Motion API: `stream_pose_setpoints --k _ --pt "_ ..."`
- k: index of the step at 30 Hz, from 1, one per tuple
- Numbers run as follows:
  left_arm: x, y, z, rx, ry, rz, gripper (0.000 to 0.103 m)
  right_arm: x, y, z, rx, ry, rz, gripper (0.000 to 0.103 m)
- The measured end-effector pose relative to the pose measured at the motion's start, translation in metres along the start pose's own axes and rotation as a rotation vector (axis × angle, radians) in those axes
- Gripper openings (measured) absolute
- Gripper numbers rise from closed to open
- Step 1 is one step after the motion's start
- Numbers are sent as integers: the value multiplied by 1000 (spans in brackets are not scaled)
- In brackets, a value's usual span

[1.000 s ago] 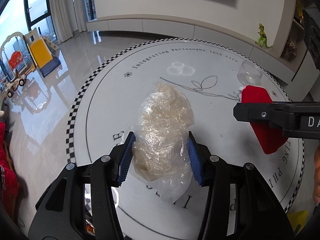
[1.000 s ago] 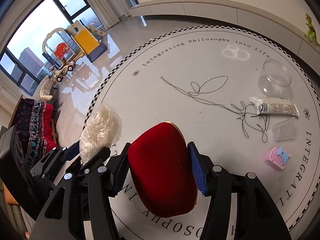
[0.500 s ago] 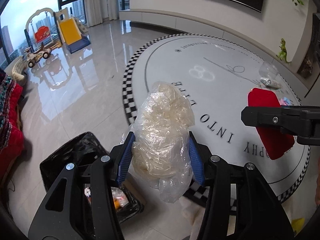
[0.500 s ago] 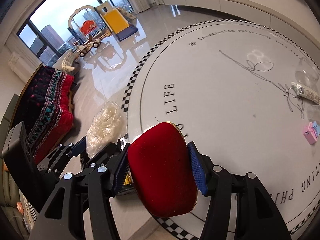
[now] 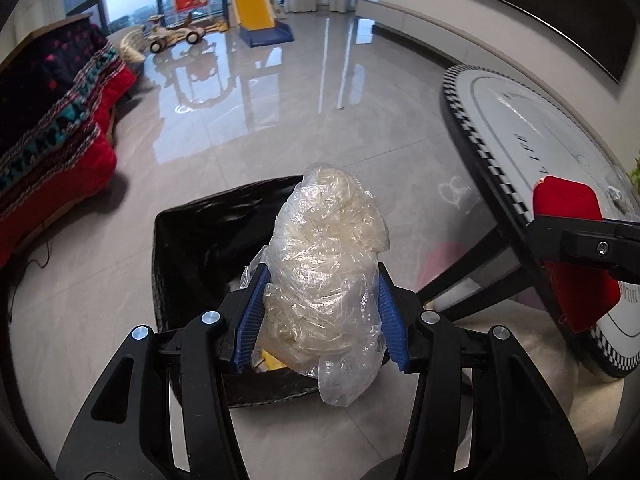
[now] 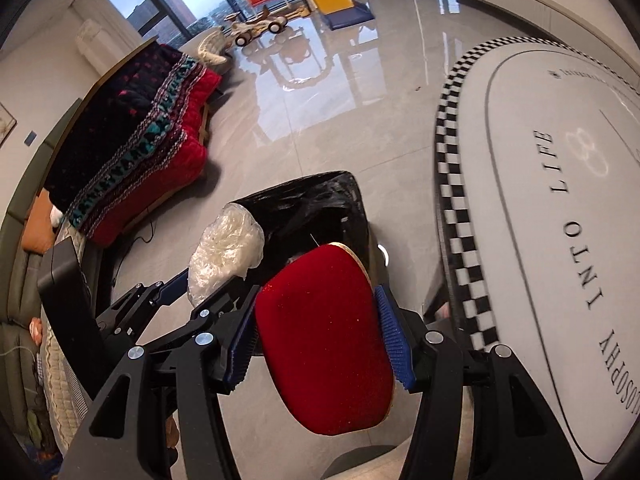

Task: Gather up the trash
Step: 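Carry the red pouch and fluff bag over the bin and release both, then move both tools back over the table toward the remaining trash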

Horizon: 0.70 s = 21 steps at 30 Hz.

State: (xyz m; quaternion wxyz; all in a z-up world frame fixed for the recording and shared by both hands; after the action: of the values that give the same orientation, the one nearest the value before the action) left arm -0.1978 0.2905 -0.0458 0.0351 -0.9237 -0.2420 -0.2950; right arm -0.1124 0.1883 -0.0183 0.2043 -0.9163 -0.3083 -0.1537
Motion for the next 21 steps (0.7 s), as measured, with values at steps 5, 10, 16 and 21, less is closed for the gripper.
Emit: stream_pose_setpoints --k 5,10,16,21 --pt "-17 -47 5 67 -33 -95 52 2 -37 29 13 -37 -53 57" --pt "-27 -77 6 124 -58 -157 99 4 -60 53 -3 -75 -116 67" --pt "-29 -94 0 137 -35 -190 97 4 -63 51 -3 -53 -127 70" --pt "-27 -92 -3 124 -19 -186 97 4 -57 43 -2 -37 -127 70"
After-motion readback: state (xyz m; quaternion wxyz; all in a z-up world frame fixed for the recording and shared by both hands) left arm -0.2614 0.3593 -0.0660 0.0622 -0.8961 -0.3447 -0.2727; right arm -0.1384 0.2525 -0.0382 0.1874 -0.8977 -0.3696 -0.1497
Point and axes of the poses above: each gripper's, at about its wrist camera, not at the fingertips, and z roughly the way its jaws point, y to its right, x to its top, the point moved 8 cm from there along z, roughly the way its jaws point, and after that the axes turned 1 degree about -x, right-handed, at the moved point
